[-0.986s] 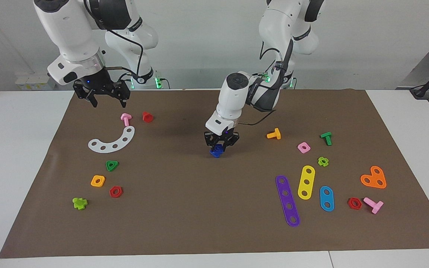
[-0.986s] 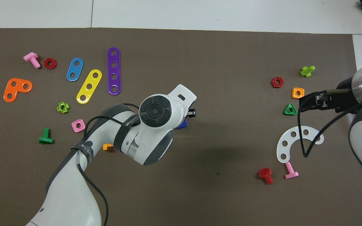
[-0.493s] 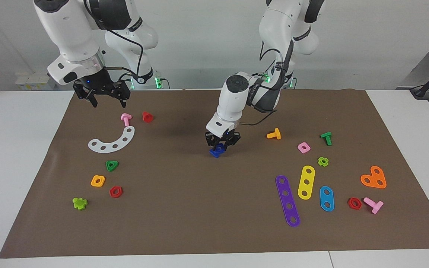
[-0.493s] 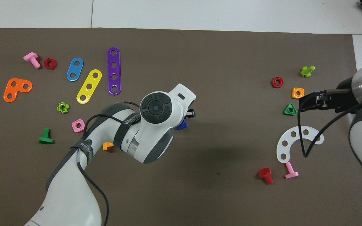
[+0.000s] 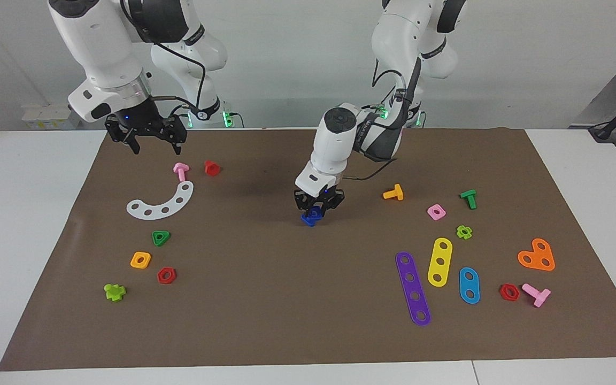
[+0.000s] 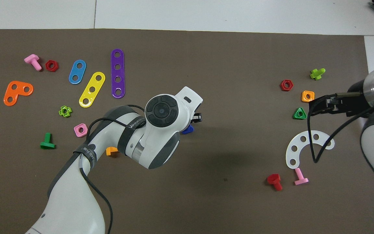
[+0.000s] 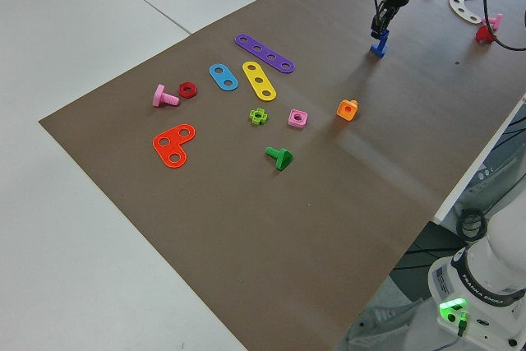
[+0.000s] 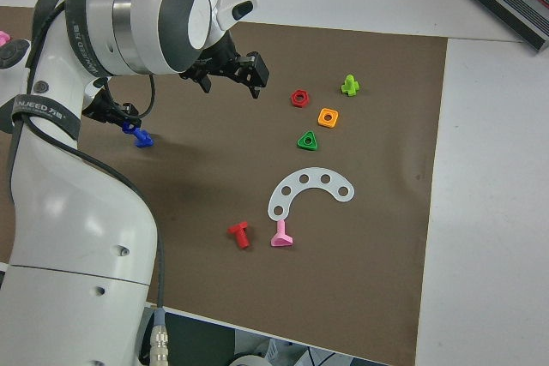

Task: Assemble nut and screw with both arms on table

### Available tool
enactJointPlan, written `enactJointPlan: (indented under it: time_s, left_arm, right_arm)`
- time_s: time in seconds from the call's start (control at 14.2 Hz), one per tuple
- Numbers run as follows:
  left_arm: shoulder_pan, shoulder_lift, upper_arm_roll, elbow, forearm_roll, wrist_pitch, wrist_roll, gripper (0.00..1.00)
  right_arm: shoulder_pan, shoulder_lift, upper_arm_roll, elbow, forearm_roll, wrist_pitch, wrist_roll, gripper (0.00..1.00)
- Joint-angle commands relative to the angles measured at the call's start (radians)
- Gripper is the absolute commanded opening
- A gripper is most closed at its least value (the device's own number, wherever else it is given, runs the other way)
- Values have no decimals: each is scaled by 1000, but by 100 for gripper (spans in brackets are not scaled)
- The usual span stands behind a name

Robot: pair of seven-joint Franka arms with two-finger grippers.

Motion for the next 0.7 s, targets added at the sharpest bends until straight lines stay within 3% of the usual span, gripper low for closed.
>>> enactJointPlan:
  time_s: [0.0, 0.63]
  left_arm:
    - [-9, 15, 2, 11, -9, 2, 6, 0]
    - [-18, -2, 5, -104, 1, 94, 34, 0]
  right_arm:
    - [-20, -24, 9, -24, 28, 5, -34, 100]
    - [-20, -24, 9, -24, 28, 5, -34, 100]
